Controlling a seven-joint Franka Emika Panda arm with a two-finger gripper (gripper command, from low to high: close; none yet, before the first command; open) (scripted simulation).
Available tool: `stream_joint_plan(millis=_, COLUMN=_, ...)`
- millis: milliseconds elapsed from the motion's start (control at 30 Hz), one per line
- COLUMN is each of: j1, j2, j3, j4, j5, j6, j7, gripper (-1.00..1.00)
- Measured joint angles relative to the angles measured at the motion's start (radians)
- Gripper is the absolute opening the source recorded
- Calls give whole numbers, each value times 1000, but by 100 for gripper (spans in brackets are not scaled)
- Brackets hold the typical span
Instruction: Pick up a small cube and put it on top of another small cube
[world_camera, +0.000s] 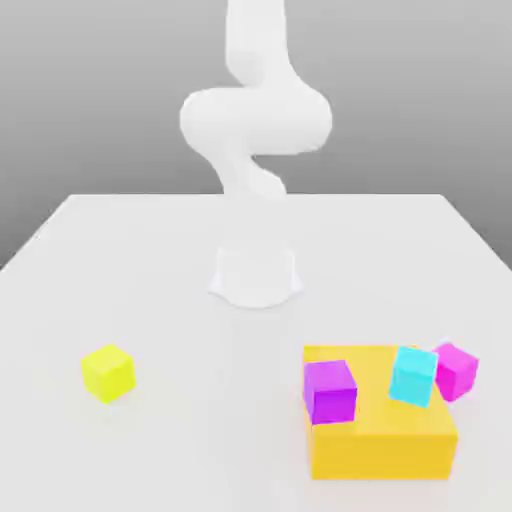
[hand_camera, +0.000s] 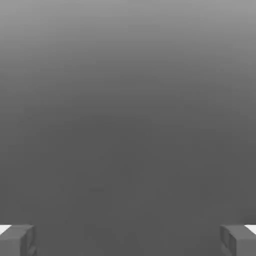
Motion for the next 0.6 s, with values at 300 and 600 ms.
stream_joint_plan(millis=300, j1=260, j2=245, j3=-36, j4=-115, j5=46, j6=137, j7=-419, gripper=0)
stream_joint_plan(millis=600, j1=472, j2=487, j3=-19, j4=-227, j5=89, j6=271, j7=-829, gripper=0)
